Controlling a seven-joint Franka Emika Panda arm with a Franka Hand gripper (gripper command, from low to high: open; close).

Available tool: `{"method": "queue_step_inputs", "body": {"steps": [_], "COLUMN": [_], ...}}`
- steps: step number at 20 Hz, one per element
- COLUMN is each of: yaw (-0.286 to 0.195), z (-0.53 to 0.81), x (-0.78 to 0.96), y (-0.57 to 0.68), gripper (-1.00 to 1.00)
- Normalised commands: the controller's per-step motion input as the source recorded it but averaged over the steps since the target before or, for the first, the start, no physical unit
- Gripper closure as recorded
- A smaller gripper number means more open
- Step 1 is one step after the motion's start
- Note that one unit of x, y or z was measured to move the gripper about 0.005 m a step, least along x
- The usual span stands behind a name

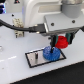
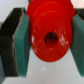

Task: Insert the blue gear onto the right peg, followed by the red gear

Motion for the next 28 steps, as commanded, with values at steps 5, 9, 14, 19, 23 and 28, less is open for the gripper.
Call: {"method": "queue_step_inputs", "body": {"steps": [5,9,14,19,23,28], "yaw": [0.000,0.000,0.000,0.000,0.000,0.000], "z": [-0.06,-0.09,-0.03,0.02,0.06,0.01], "x": [0.11,0.11,0.05,0.04,-0.01,0.01], "y": [-0.16,-0.12,-0.03,0.00,0.04,0.01], "gripper": [1.00,1.00,1.00,1.00,1.00,1.00]}}
